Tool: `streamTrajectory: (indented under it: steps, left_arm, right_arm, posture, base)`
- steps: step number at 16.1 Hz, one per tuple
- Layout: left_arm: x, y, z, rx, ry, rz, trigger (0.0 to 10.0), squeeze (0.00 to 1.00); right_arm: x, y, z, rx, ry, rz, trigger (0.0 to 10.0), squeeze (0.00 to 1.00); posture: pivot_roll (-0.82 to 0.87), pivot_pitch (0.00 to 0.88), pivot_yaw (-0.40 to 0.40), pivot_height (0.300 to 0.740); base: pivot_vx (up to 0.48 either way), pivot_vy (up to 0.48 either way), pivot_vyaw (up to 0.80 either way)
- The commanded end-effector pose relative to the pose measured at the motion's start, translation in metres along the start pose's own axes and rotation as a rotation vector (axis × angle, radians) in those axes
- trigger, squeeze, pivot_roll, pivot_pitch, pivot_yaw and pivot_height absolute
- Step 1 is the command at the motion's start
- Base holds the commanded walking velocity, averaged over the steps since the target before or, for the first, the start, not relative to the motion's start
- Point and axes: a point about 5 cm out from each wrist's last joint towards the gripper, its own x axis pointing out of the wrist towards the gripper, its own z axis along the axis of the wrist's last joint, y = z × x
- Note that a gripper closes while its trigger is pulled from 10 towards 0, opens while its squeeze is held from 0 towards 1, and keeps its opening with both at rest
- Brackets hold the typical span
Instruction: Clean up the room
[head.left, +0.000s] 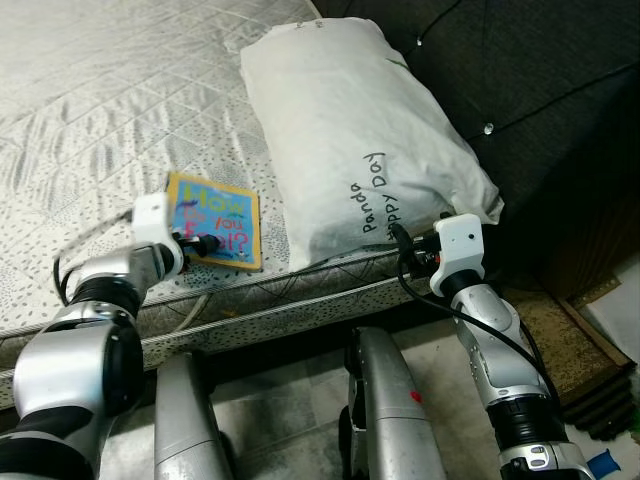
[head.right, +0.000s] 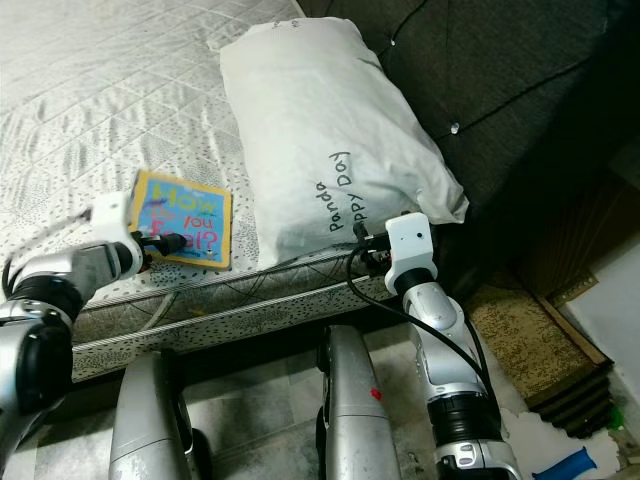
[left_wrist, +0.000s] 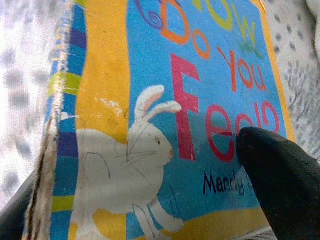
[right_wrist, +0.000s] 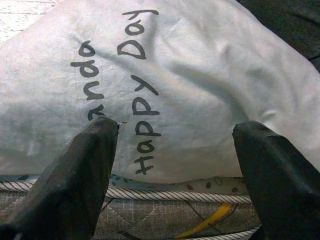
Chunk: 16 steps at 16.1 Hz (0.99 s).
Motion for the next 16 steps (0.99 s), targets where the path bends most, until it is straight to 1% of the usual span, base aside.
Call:
streamTrajectory:
  steps: [1,6,7,8,9,10,11,12,14,15,16]
  left_arm:
    - [-0.002,0.0,0.006,-0.043,-0.011,0.006,10.0,1.0]
    - [-0.002,0.0,0.006,-0.053,-0.009,0.006,10.0,1.0]
    - [-0.007,0.029,-0.004,0.311,0.021,0.206,10.0,1.0]
    - [-0.011,0.045,-0.016,0.613,0.03,0.301,10.0,1.0]
    - [-0.01,0.039,-0.02,0.507,0.02,0.237,10.0,1.0]
    - [-0.006,0.014,-0.021,0.102,0.043,-0.023,10.0,1.0]
    - [-0.007,0.006,-0.022,0.033,0.075,-0.122,10.0,1.0]
    - [-0.007,0.008,-0.024,0.091,0.089,-0.113,10.0,1.0]
    - [-0.01,0.025,-0.033,0.349,0.121,0.011,10.0,1.0]
    - [-0.012,0.033,-0.03,0.386,0.054,0.103,10.0,1.0]
    - [-0.018,0.045,-0.021,0.443,-0.058,0.25,10.0,1.0]
  right_arm:
    - [-0.001,-0.002,-0.003,0.009,0.006,-0.001,10.0,0.0]
    - [-0.001,-0.002,-0.003,0.009,0.006,-0.001,10.0,0.0]
    - [-0.001,-0.002,-0.003,0.008,0.005,-0.005,10.0,0.0]
    - [-0.002,-0.003,-0.003,0.007,0.004,-0.011,10.0,0.0]
    - [-0.001,-0.004,-0.003,0.007,0.005,-0.012,10.0,0.0]
    - [0.0,-0.004,-0.003,0.007,0.006,-0.01,10.0,0.0]
    - [0.001,-0.003,-0.003,0.007,0.005,-0.007,10.0,0.0]
    - [0.002,-0.003,-0.002,0.008,0.004,-0.007,10.0,0.0]
    - [0.002,-0.003,-0.002,0.01,0.002,-0.008,10.0,0.0]
    - [0.001,-0.003,-0.002,0.009,0.0,-0.01,10.0,0.0]
    - [0.0,-0.004,-0.003,0.008,0.0,-0.014,10.0,0.0]
  posture:
    - [-0.12,0.045,-0.028,0.51]
    - [-0.12,0.045,-0.028,0.51]
    - [-0.11,0.048,-0.026,0.51]
    - [-0.11,0.048,-0.026,0.51]
    - [-0.11,0.046,-0.029,0.51]
    - [-0.1,0.044,-0.031,0.51]
    - [-0.1,0.043,-0.03,0.51]
    - [-0.1,0.042,-0.03,0.51]
    - [-0.1,0.04,-0.029,0.51]
    - [-0.1,0.04,-0.029,0.51]
    - [-0.1,0.037,-0.022,0.51]
  base:
    - [0.0,0.0,0.0]
    - [0.0,0.0,0.0]
    - [0.0,0.0,0.0]
    - [0.0,0.0,0.0]
    - [0.0,0.0,0.0]
    - [0.0,0.0,0.0]
    - [0.0,0.0,0.0]
    - [0.0,0.0,0.0]
    - [0.0,0.0,0.0]
    - [0.0,0.0,0.0]
    - [0.0,0.0,0.0]
